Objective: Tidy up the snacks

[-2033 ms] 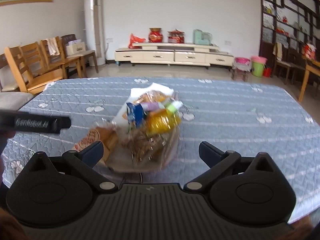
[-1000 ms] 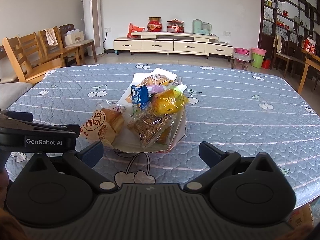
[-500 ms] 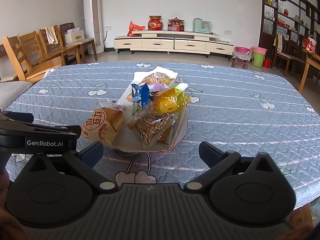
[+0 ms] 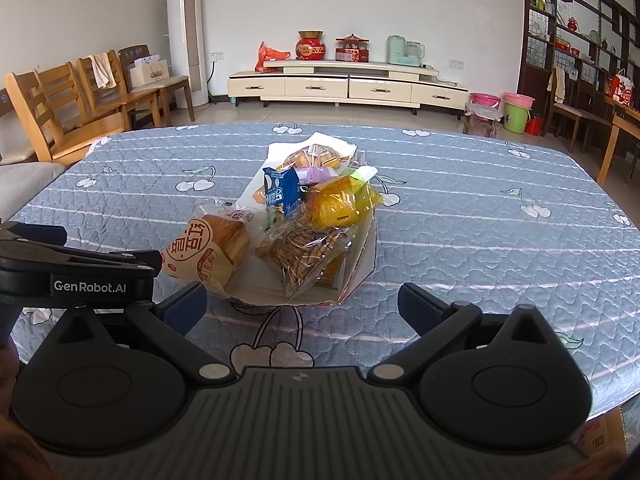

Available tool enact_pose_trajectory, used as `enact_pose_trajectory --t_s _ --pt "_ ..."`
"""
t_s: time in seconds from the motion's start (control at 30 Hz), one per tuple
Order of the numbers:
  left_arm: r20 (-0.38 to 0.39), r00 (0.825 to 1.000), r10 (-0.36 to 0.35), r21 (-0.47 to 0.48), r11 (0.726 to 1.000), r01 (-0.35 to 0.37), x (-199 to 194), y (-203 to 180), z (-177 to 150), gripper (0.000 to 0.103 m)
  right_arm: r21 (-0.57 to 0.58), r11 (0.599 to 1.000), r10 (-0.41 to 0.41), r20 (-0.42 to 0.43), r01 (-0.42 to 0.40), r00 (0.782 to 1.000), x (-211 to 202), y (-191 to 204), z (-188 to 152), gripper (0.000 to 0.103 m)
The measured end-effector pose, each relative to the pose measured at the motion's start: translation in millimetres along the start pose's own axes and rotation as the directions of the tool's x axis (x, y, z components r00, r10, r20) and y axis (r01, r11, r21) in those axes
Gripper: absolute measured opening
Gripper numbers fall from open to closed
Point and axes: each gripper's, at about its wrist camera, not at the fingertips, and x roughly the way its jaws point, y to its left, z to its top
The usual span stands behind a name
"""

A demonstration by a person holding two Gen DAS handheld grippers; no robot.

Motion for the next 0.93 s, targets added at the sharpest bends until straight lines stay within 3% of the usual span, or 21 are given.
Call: enact_pose_trajectory --t_s 0.93 --pt "-0.008 1.0 -0.011 0.001 1.0 0.011 2.6 1.6 2.4 0.102 -0.006 1.0 -0.002 -0.001 0.002 1.0 1.0 -2.0 0.3 0.103"
